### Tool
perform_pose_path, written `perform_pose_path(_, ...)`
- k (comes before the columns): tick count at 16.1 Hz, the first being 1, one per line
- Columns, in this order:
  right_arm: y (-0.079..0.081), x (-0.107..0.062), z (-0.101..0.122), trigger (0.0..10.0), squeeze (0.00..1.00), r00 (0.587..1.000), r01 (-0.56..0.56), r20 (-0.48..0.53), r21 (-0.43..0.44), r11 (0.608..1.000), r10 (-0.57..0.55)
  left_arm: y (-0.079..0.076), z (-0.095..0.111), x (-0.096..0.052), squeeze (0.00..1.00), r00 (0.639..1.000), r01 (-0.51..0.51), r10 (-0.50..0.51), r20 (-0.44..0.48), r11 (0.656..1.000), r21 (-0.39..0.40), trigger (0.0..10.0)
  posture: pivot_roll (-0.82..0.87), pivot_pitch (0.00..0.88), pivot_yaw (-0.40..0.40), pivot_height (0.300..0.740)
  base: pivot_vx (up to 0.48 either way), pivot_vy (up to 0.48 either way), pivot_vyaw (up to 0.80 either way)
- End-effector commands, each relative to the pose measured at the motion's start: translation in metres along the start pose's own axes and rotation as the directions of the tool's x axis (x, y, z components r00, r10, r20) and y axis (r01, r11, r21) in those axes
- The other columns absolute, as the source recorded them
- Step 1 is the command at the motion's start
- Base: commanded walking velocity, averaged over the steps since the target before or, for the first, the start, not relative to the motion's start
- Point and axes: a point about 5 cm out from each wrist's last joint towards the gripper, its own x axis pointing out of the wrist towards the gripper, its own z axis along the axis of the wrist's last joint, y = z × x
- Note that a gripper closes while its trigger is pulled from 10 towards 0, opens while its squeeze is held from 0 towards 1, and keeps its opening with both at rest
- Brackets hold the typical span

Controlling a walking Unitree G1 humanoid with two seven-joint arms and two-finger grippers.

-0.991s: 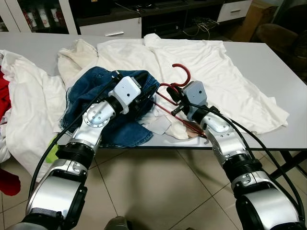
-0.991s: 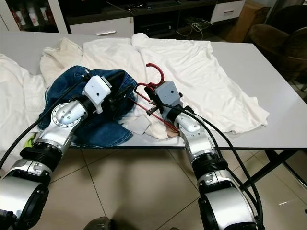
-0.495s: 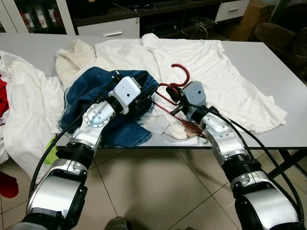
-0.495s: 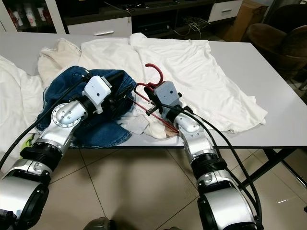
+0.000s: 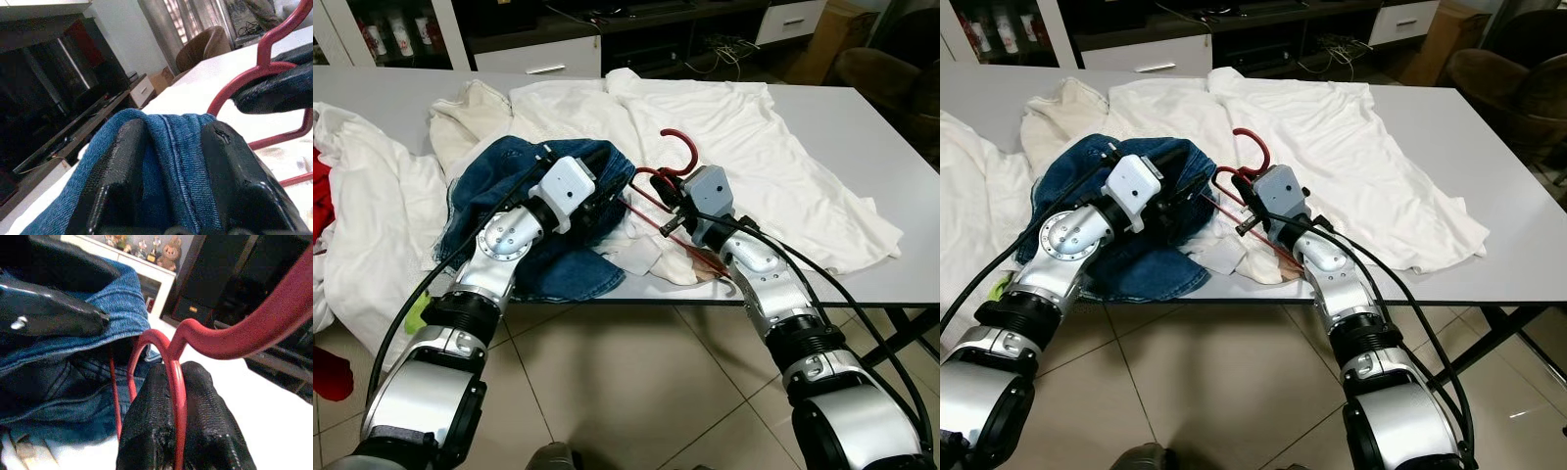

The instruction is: Hang hanger

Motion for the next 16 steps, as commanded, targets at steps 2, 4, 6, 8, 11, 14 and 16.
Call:
perform_pose_path(2,0.002,-0.002,0.010,10.0,0.00,0.998,-0.020,0.062,-0.067,0.998,0.024,0.006,0.005,0.001,0.00,1.000,-0.018,0.018,0.017,1.000,0.020,10.0,0.13,0.000,-0.021,0.740,0.000,0.000,0.00)
perform_pose_path(4,0.000,-0.004,0.018,10.0,0.00,0.994,-0.015,0.107,-0.100,0.995,0.026,0.014,0.010,0.001,0.00,0.999,-0.033,0.032,0.032,0.998,0.045,10.0,0.13,0.000,-0.021,0.740,0.000,0.000,0.00)
perform_pose_path(6,-0.002,-0.003,0.023,10.0,0.00,0.991,-0.006,0.134,-0.104,0.995,0.020,0.020,0.015,0.001,0.00,0.998,-0.050,0.047,0.050,0.997,0.066,10.0,0.12,0.000,-0.021,0.740,0.000,0.000,0.00)
perform_pose_path(8,-0.004,-0.003,0.029,10.0,0.00,0.987,0.008,0.162,-0.106,0.994,0.009,0.028,0.022,-0.001,0.00,0.995,-0.076,0.069,0.073,0.992,0.103,10.0,0.13,0.000,-0.022,0.740,0.000,0.000,0.00)
perform_pose_path(11,-0.009,-0.001,0.037,10.0,0.00,0.981,0.042,0.192,-0.095,0.995,-0.024,0.044,0.029,-0.007,0.00,0.988,-0.135,0.122,0.093,0.981,0.141,10.0,0.13,0.000,-0.022,0.740,0.000,0.000,0.00)
perform_pose_path(14,-0.013,-0.001,0.042,10.0,0.00,0.976,0.058,0.213,-0.095,0.994,-0.037,0.062,0.035,-0.016,0.00,0.980,-0.187,0.170,0.103,0.966,0.177,10.0,0.14,0.000,-0.024,0.740,0.000,0.000,0.00)
perform_pose_path(16,-0.013,0.000,0.045,10.0,0.00,0.974,0.064,0.222,-0.096,0.993,-0.041,0.070,0.039,-0.020,0.00,0.975,-0.210,0.192,0.108,0.958,0.194,10.0,0.14,0.000,-0.024,0.740,0.000,0.000,0.00)
